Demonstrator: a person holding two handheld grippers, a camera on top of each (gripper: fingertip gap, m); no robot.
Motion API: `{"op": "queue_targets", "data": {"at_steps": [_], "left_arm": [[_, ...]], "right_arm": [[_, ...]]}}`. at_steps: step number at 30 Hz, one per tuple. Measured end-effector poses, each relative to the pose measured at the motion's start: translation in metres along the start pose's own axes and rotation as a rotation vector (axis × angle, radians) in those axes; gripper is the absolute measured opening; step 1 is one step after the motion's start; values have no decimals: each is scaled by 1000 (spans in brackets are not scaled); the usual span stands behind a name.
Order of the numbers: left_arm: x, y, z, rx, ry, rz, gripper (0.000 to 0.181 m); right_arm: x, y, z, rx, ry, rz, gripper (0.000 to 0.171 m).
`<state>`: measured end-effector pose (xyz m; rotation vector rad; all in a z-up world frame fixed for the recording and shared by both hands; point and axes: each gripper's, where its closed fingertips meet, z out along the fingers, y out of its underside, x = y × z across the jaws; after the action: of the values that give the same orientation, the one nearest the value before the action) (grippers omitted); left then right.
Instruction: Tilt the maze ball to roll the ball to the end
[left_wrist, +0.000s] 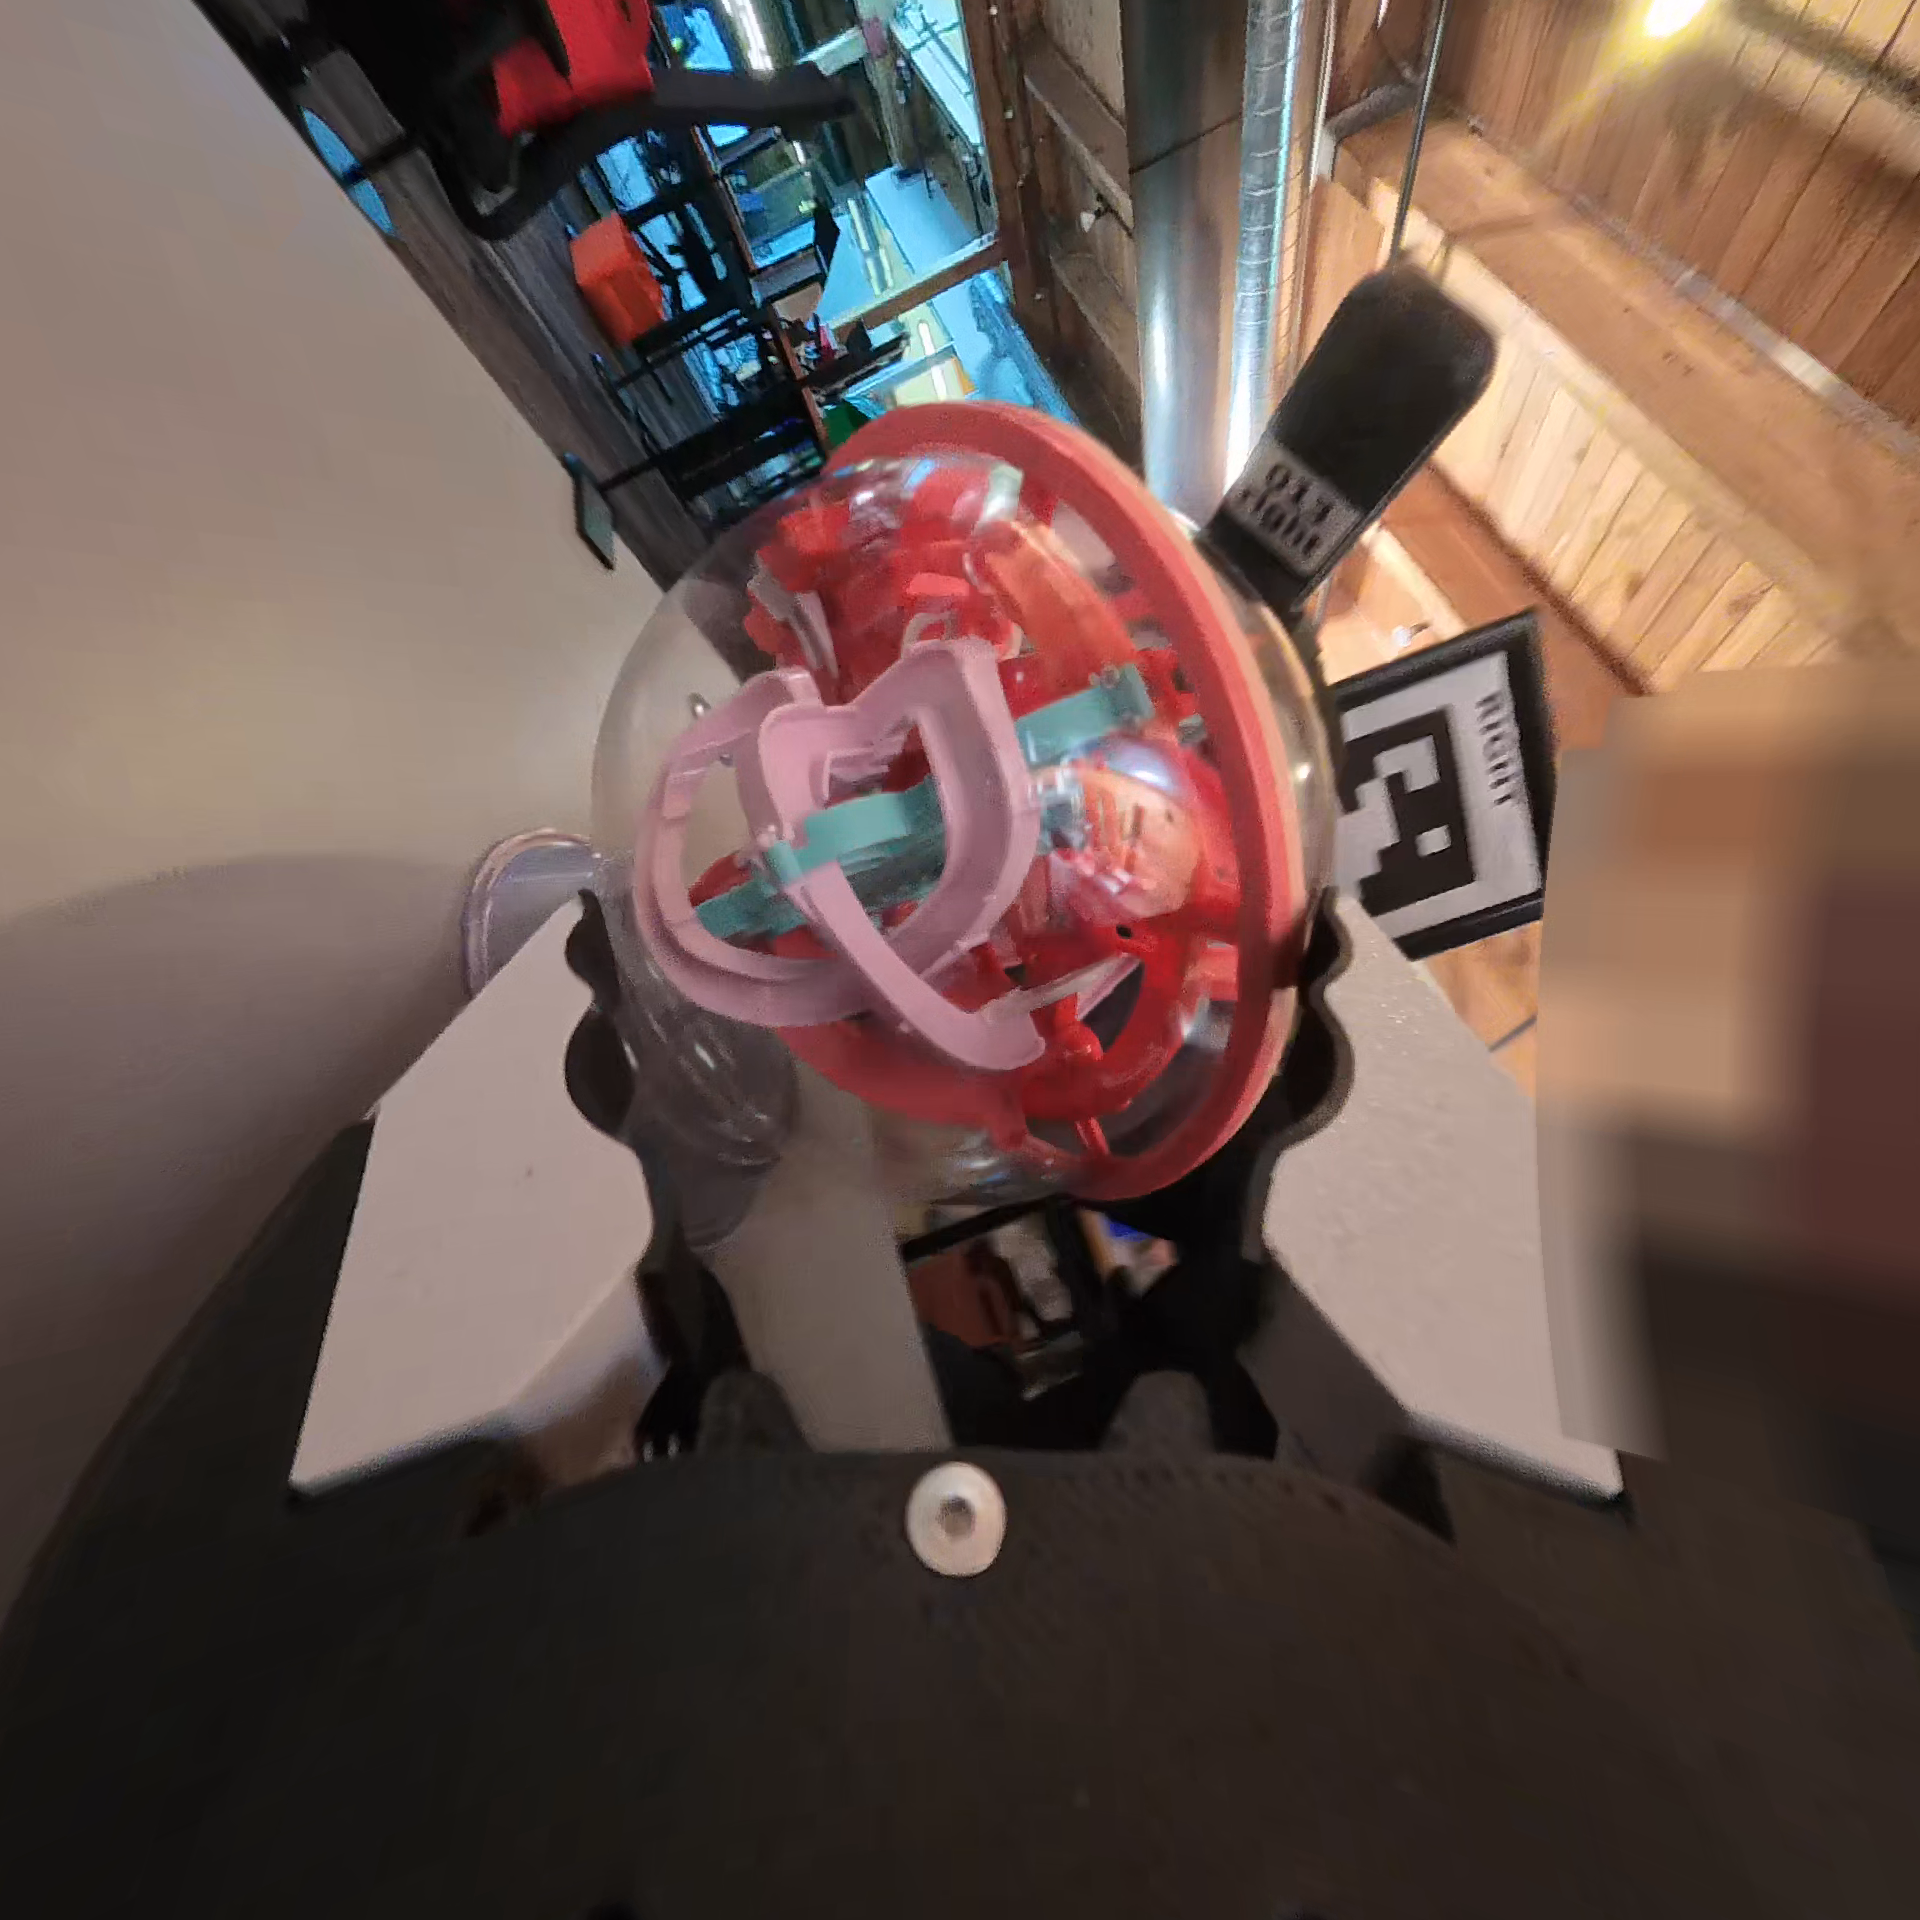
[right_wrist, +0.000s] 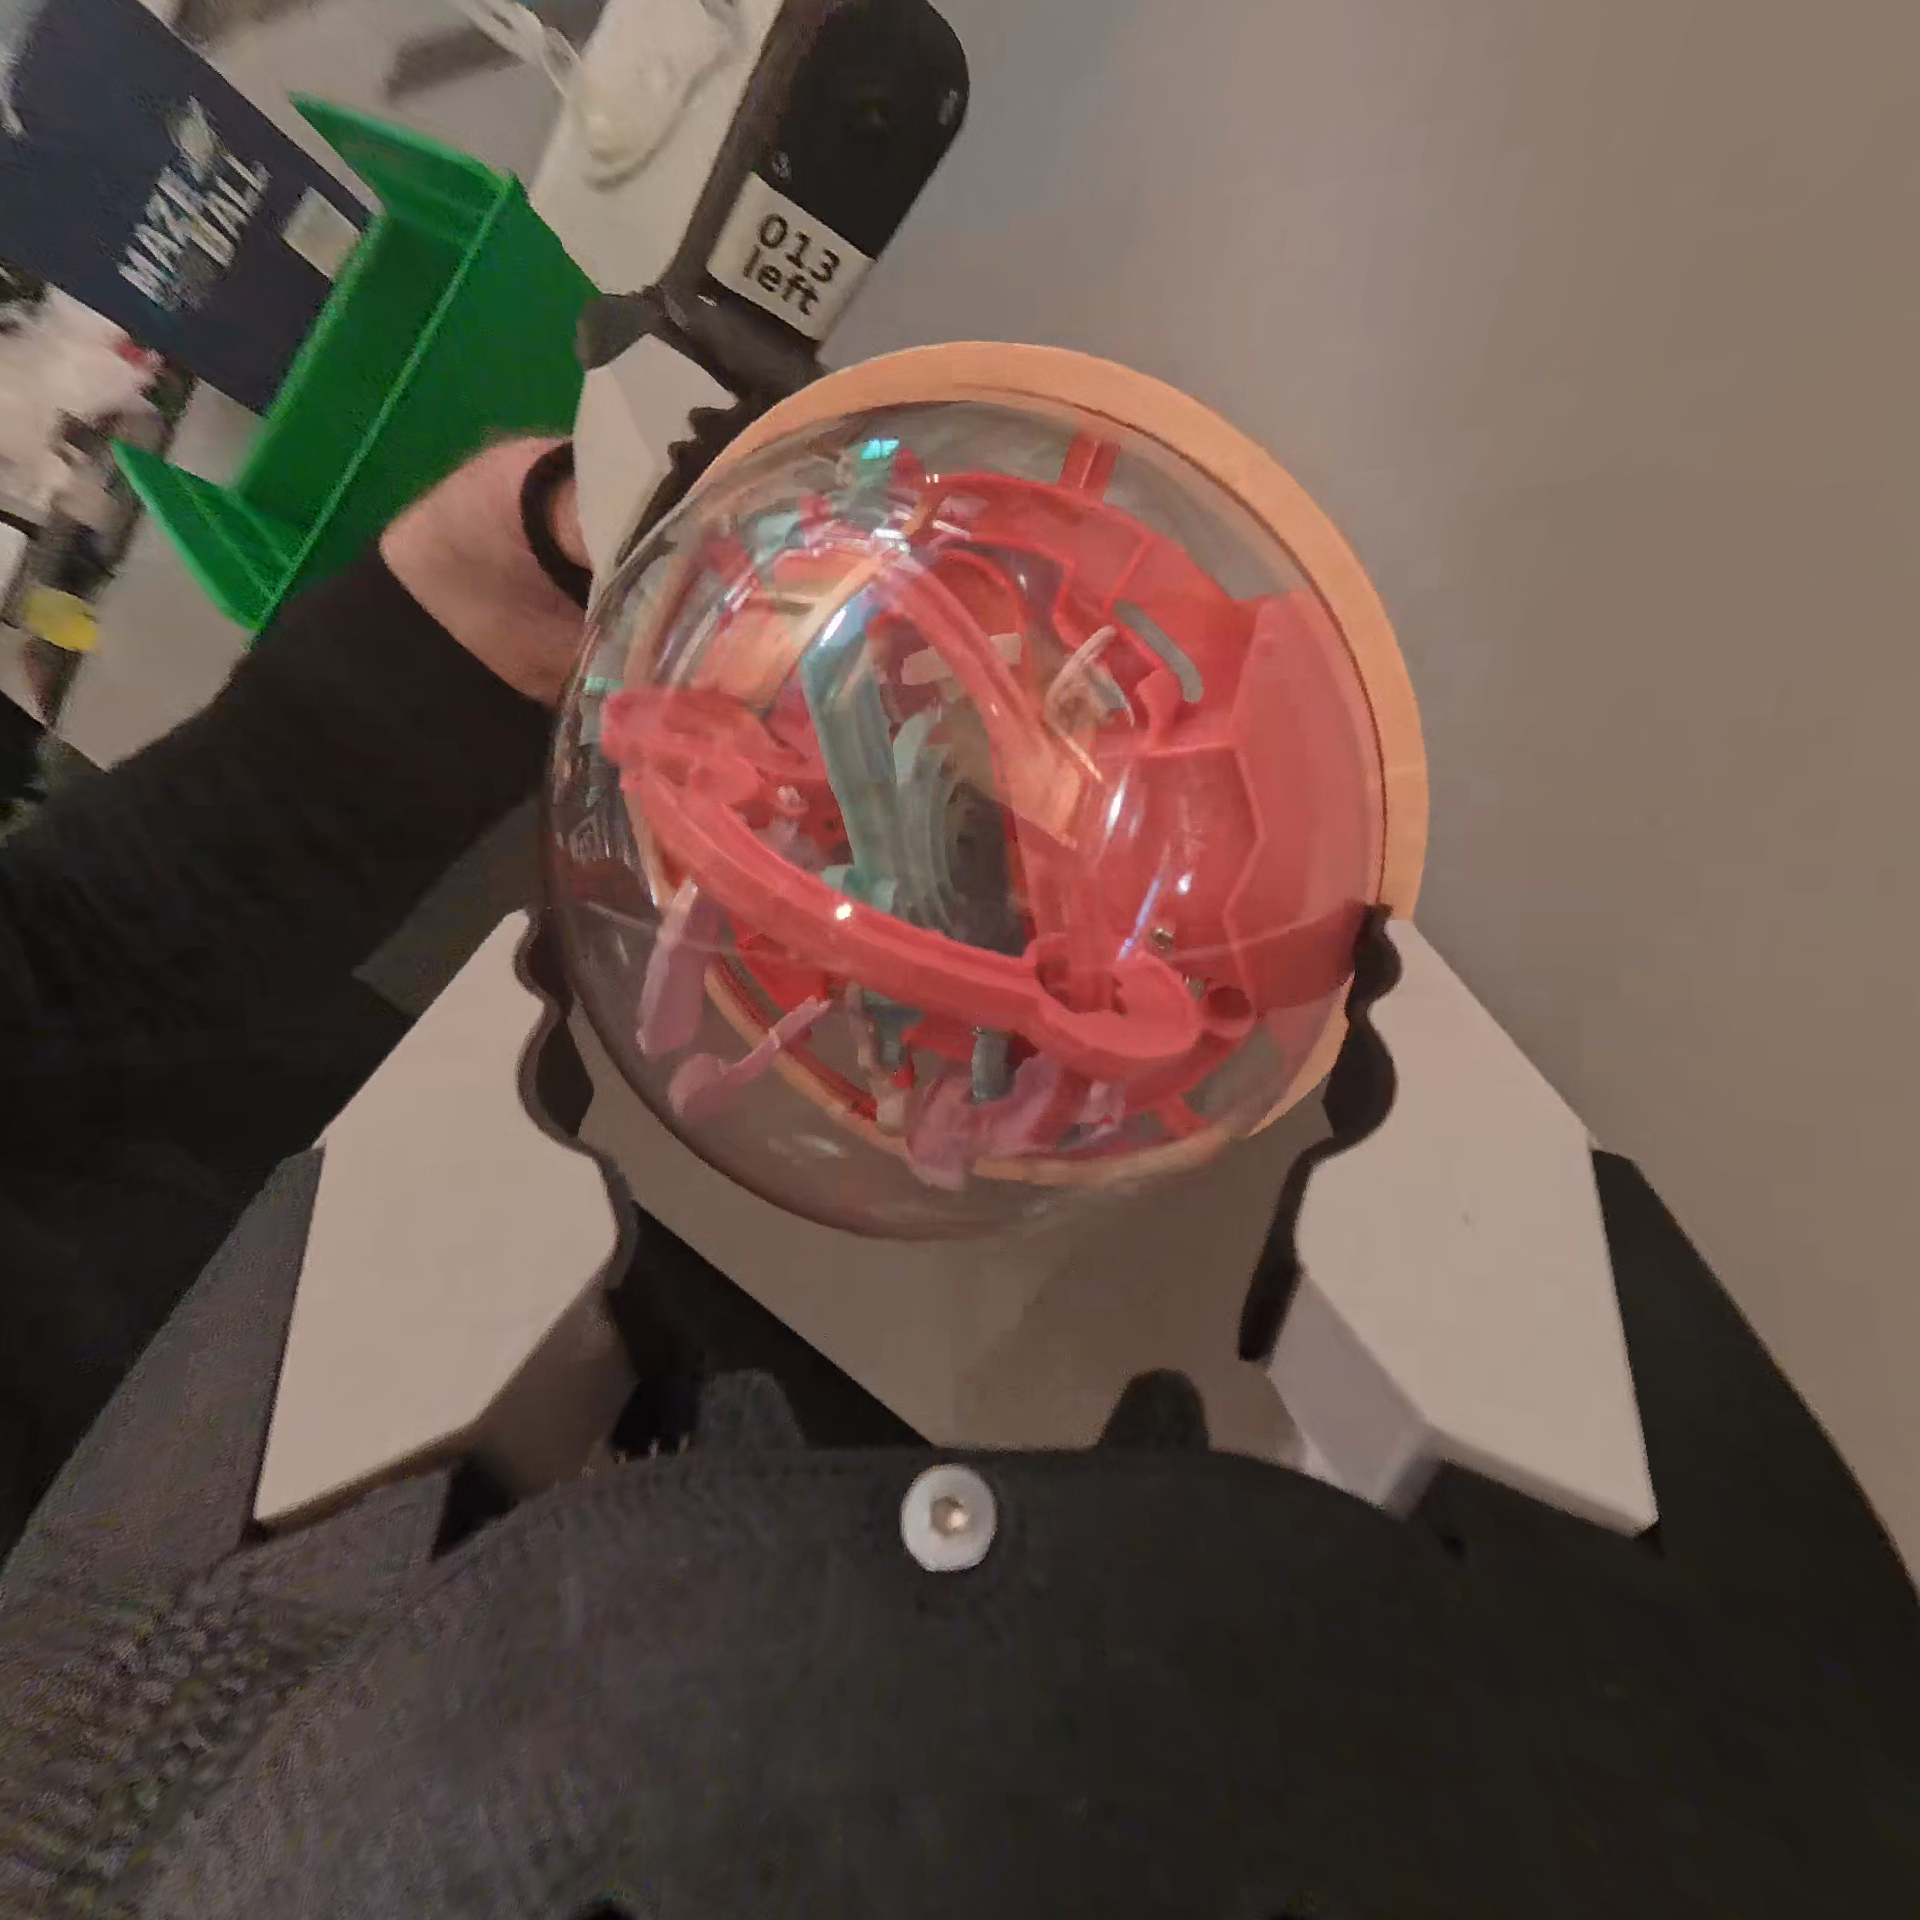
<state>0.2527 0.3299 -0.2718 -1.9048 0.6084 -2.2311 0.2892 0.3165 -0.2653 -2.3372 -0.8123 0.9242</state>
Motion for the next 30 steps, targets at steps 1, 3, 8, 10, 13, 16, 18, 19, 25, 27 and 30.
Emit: {"op": "queue_targets", "data": {"at_steps": [1, 3, 8, 10, 13, 16, 18, 19, 25, 27, 30], "left_arm": [[-2, 2, 0, -6, -34, 46, 130], [-2, 7, -3, -20, -58, 88, 127], [-1, 7, -12, -6, -99, 124, 127], [7, 1, -19, 47, -95, 145, 128], [25, -16, -30, 165, -161, 282, 134], [42, -21, -17, 139, -232, 407, 129], [32, -14, -1, 45, -309, 406, 118], [23, -11, 5, 15, -344, 409, 119], [8, -5, 4, 65, -171, 158, 117], [3, -4, 2, 80, -95, 74, 116], [-2, -3, 0, 94, -34, 46, 116]], "right_arm": [[0, -1, 2, -17, 5, -12, 146], [0, -1, 6, -62, 10, -34, 148], [-5, -6, 0, -69, 11, -121, 146], [-4, -12, -14, 28, -25, -91, 146], [16, -4, -30, 130, -51, -13, 149], [24, 14, -25, 163, -169, 79, 149], [20, 20, -14, 184, -280, 132, 144], [15, 20, -10, 201, -332, 137, 140], [10, 8, -8, 203, -300, 216, 141], [10, 7, -7, 144, -253, 206, 143], [12, 4, -5, 91, -230, 212, 144]]}}
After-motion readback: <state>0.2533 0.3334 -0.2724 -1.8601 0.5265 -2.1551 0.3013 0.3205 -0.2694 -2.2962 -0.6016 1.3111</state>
